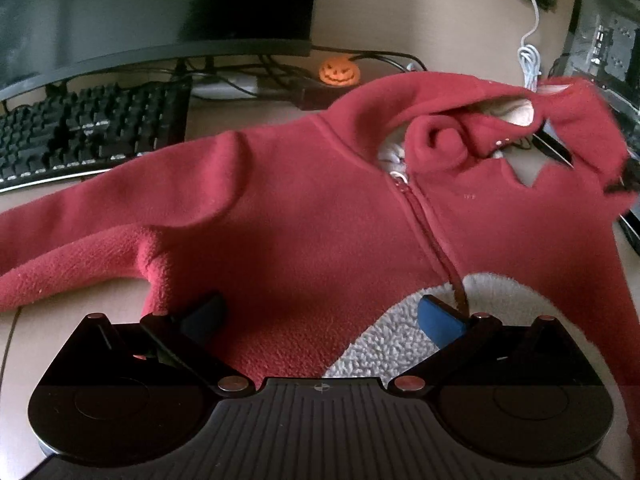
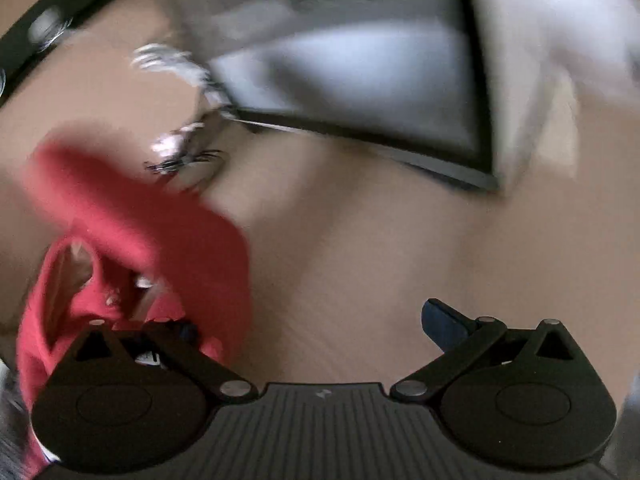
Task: Fold clothes
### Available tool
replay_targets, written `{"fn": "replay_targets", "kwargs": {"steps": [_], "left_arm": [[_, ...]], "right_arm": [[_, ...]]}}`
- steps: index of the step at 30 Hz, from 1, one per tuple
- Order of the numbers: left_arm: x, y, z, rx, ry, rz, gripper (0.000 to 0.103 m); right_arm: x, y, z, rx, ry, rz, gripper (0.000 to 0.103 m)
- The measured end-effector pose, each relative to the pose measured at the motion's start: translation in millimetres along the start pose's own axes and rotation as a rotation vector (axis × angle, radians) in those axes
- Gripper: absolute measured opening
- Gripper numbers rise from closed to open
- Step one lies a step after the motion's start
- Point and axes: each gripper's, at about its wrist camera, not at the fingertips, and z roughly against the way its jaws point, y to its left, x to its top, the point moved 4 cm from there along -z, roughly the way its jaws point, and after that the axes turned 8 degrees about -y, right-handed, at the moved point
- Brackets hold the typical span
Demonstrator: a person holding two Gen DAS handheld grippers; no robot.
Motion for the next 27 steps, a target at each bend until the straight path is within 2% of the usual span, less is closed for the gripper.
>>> {"fn": "replay_targets", "kwargs": {"steps": [2,4,6,8,10,12,14,17,20,22,27], "left_arm": [[0,0,-1,0.0,0.001,-0.003,0.103],[1,0,-1,-0.001,0.001,-0.004,0.103],[1,1,-1,-0.002,0.0,-0.002,0.103],[1,1,-1,-0.004,-0.003,0.004,0.103],[1,2,0,-0.008,-0.006,0.011,0.103],[0,3,0,-0.01,-0.009,0.015,0.103],[0,2,0,-0.008,-0.009,0.015,0.103],[0,1,0,-0.002,-0.004,0.008,0.103],[0,0,0,0.002,-0.001,0.006,0.103],[1,-1,0,0.007,0.002,0.001,0.103],[4,-10,-8,0.017,0.012,-0.014,0.103]], "right_arm": [[5,-16,10,0.028,-0.007,-0.103,0.103],[12,-16,20,0.026,-0.027,-0.063,0.103],[13,-4,36,0.042,-0.084,0.099,0.103],[5,20,54,0.056,-0.177,0.321,0.103],[-7,45,65,0.127,-0.218,0.485,0.103],[-17,65,51,0.197,-0.133,0.538,0.103],[-26,78,25,0.196,-0.042,0.513,0.103],[-39,79,-13,0.113,0.061,0.51,0.103],[-50,81,-36,0.054,0.104,0.622,0.103],[-50,87,-48,0.045,0.105,0.694,0.103],[-20,104,-84,0.062,0.108,0.745,0.103]]}}
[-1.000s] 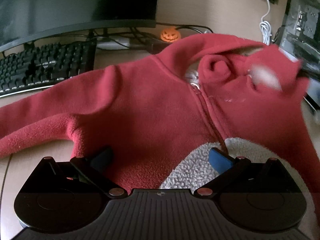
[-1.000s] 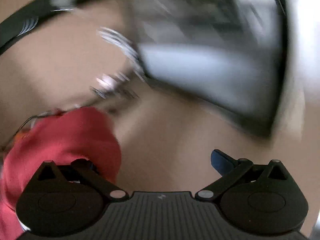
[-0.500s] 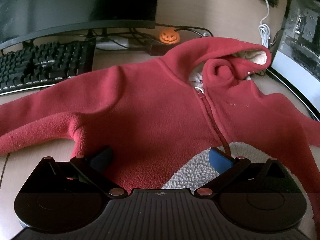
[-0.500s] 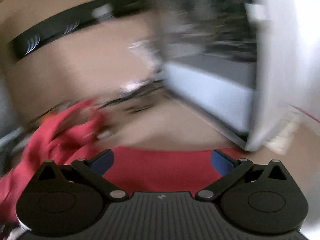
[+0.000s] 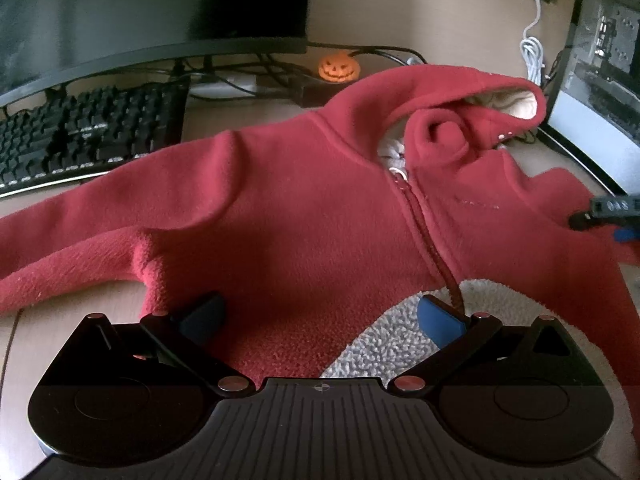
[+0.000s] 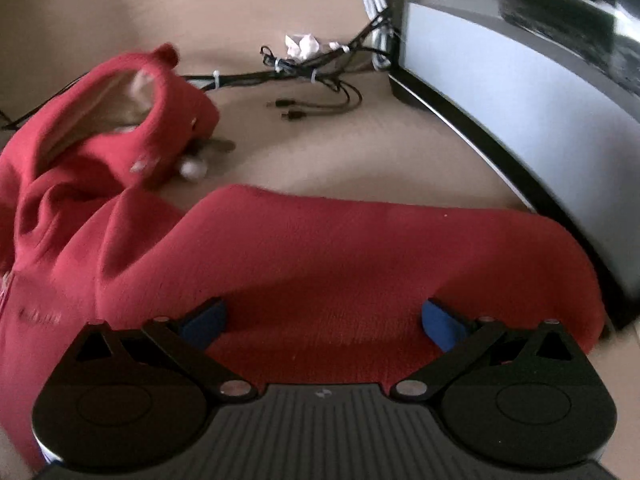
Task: Fold clothes
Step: 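Lift the hood with the right gripper and lay it flat above the zipper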
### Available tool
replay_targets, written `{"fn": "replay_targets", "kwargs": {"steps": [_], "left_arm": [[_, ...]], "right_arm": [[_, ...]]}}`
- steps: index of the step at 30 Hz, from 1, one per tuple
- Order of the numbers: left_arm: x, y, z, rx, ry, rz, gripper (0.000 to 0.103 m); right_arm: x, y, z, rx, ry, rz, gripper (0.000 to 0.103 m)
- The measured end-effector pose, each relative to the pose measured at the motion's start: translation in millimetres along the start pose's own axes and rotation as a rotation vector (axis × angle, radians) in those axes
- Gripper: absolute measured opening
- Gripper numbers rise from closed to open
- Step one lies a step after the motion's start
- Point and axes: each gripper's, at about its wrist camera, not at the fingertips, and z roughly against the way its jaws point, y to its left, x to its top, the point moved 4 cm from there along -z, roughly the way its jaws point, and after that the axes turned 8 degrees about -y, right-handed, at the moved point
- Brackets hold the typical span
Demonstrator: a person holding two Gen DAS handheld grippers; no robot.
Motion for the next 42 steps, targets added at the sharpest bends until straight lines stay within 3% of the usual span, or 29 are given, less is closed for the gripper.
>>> {"fn": "replay_targets", "kwargs": {"steps": [2,6,10,14,16,20,22,24,26,30,35,39,42], "left_arm": [[4,-9,-7,-0.006,0.006,-0.007,0.103],[8,-26,-18,-0.019,0.013,-0.031,0.103],[8,-26,-20,-0.019,0.007,-0.007,0.103],[7,-23,-18,-0.029,-0.004,0.015,0.103],[7,-23,-17,-0.028,-0.009,0.02,0.103],[6,-23,-16,-0.025,-0.017,0.026,0.103],[6,-22,-15,-0.026,-0.022,0.035,0.103],[6,-22,-15,-0.024,-0.024,0.036,0.103],[6,-22,-15,-0.019,-0.023,0.035,0.103],[7,-24,-17,-0.007,-0.019,0.028,0.103],[7,-24,-17,-0.005,-0.019,0.025,0.103],[7,-22,-17,-0.014,-0.024,0.032,0.103],[7,-20,-15,-0.028,-0.03,0.048,0.103]], "right_arm": [[20,-4,6,0.007,0.009,0.009,0.103],[63,21,43,0.097,-0.183,0.157,0.103],[90,53,9,0.174,-0.13,0.245,0.103],[118,72,-25,0.062,-0.112,0.297,0.103],[141,79,-8,0.072,-0.25,0.278,0.103],[185,98,66,0.201,-0.634,0.219,0.103],[194,111,78,0.239,-0.719,0.213,0.103],[198,125,69,0.257,-0.716,0.238,0.103],[200,140,47,0.263,-0.655,0.281,0.103],[193,163,4,0.274,-0.441,0.369,0.103],[176,160,-1,0.311,-0.274,0.38,0.103],[167,128,39,0.31,-0.306,0.307,0.103],[152,93,87,0.196,-0.426,0.312,0.103]]}}
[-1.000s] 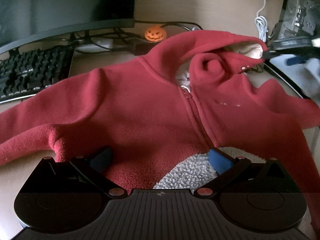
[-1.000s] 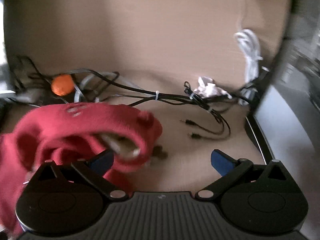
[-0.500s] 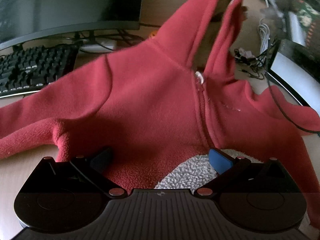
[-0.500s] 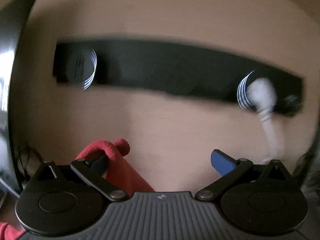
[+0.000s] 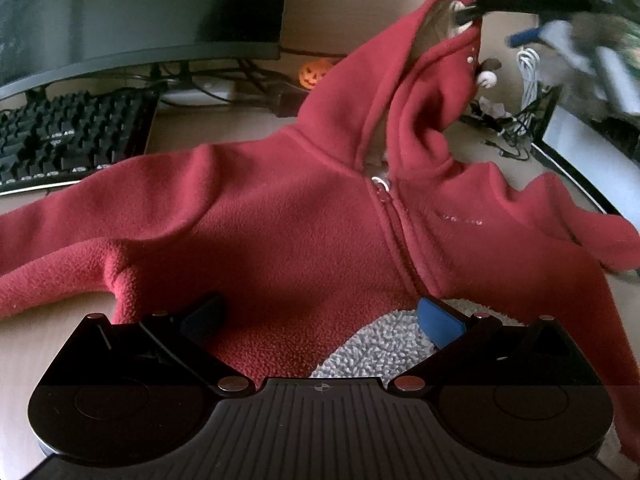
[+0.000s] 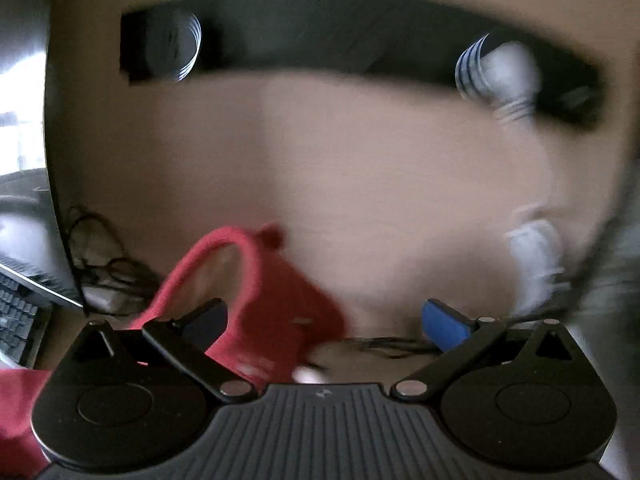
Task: Fold clothes
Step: 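Lift the hood with the right gripper and lay it flat above the zipper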
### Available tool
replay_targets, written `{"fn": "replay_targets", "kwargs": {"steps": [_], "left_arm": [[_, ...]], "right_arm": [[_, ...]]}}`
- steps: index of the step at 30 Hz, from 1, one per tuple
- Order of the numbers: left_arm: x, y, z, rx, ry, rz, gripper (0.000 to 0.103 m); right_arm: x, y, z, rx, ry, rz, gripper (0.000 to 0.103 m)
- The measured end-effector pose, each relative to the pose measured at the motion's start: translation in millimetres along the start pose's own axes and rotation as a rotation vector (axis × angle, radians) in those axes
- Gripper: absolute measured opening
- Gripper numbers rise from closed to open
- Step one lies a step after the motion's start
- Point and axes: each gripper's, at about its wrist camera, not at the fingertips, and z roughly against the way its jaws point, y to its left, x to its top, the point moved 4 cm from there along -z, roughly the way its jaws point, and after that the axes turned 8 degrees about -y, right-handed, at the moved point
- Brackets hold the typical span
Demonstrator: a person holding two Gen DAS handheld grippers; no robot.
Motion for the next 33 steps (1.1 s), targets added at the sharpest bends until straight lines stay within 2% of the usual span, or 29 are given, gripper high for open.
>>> {"fn": "replay_targets", "kwargs": {"steps": [4,5,6,8,12,14,17,21,24,28,31,33], "left_arm": [[1,4,2,-0.024,-0.008,0.029,0.103],[1,5,2,-0.03,-0.007,0.031,0.103],[2,5,3,-0.037,-0.005,0.031,0.103],[3,7,5,-0.06,0.004,0.028,0.103],[5,14,27,-0.151,0.026,-0.003,0.103],[5,18,50,-0.176,0.012,-0.039,0.103],[2,19,90,-0.177,-0.027,-0.129,0.103],[-15,18,139,-0.208,-0.022,-0.244,0.103],[-33,13,166,-0.166,0.023,-0.289,0.103],[-62,13,190,-0.097,0.089,-0.292,0.103],[-78,17,202,-0.018,0.13,-0.284,0.103],[-85,14,205,0.045,0.118,-0.338,0.103]], "right_arm": [[-35,-9,68,-0.29,-0.046,0.332,0.103],[-49,-12,83,-0.321,-0.018,0.375,0.103],[-64,-16,98,-0.322,0.017,0.364,0.103],[-91,-23,127,-0.286,0.09,0.281,0.103],[-143,-12,176,-0.209,0.214,0.134,0.103],[-166,-1,197,-0.165,0.25,0.079,0.103],[-198,18,234,-0.027,0.282,-0.023,0.103],[-236,50,271,0.122,0.294,-0.038,0.103],[-259,72,289,0.204,0.28,-0.02,0.103],[-288,95,275,0.194,0.294,0.064,0.103],[-286,101,272,0.188,0.24,0.091,0.103],[-273,93,273,0.161,0.18,0.077,0.103]]}}
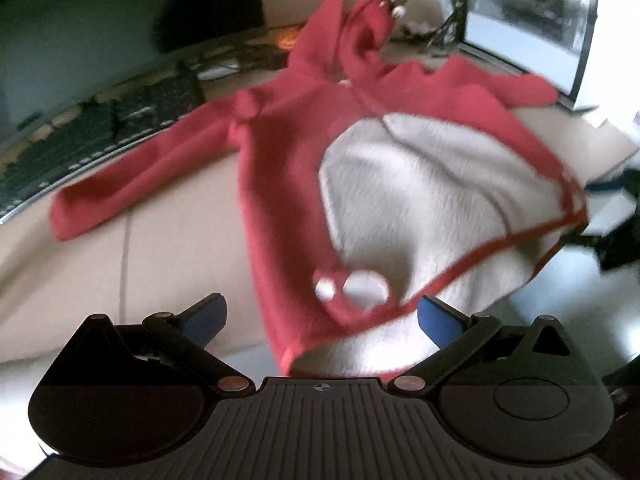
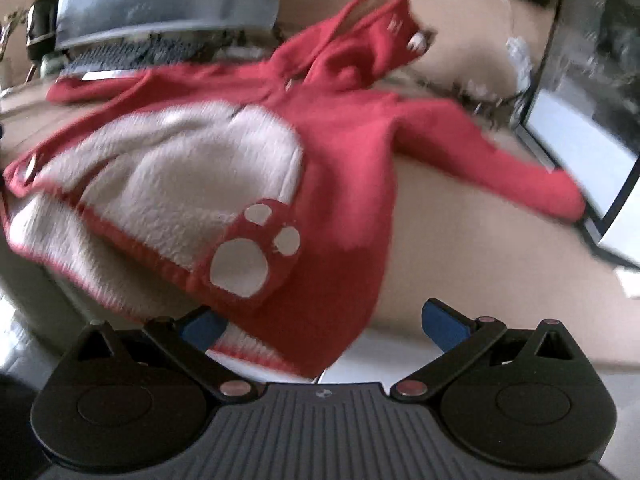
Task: Fold clothes
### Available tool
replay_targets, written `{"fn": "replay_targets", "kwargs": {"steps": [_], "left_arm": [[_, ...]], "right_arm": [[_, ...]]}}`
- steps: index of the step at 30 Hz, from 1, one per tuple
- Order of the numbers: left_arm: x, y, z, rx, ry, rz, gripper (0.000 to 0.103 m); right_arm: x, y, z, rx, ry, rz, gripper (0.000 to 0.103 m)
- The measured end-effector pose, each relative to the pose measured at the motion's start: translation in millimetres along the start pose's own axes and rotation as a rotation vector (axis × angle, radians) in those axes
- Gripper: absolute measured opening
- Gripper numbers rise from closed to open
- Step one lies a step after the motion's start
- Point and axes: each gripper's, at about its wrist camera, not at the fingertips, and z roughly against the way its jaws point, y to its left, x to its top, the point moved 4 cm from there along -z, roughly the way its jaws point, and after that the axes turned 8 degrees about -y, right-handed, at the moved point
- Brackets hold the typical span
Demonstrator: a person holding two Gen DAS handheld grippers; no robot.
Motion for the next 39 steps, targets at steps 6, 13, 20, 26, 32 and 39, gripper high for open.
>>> {"fn": "replay_targets", "kwargs": {"steps": [6,13,20,26,32,39], "left_arm": [[-8,-11,-10,0.148,0.007,-0.138,0.103],[4,38,-11,0.346,-0.001,0.012,0.103],[57,69,17,0.305,-0.114,0.124,0.103],[49,51,27,0.224,-0.08,0.116,0.103],[-7,39,14,0.196,0.088,0.177,0.103],[-1,37,29,-0.015,0.094,0.227,0.103]], "right_arm": [[32,-36,33,-0.157,-0.152,-0.051,0.103],[-8,-23,13,-0.19,-0.007,0.105,0.103],[83,-82,48,-0.256,-0.245,0.057,0.103],[44,-78,43,-0.235,-0.103,0.098,0.103],[4,-72,32,-0.159,0.066,-0.005,0.103],[5,-80,48,0.159,0.112,-0.246,0.103]]}}
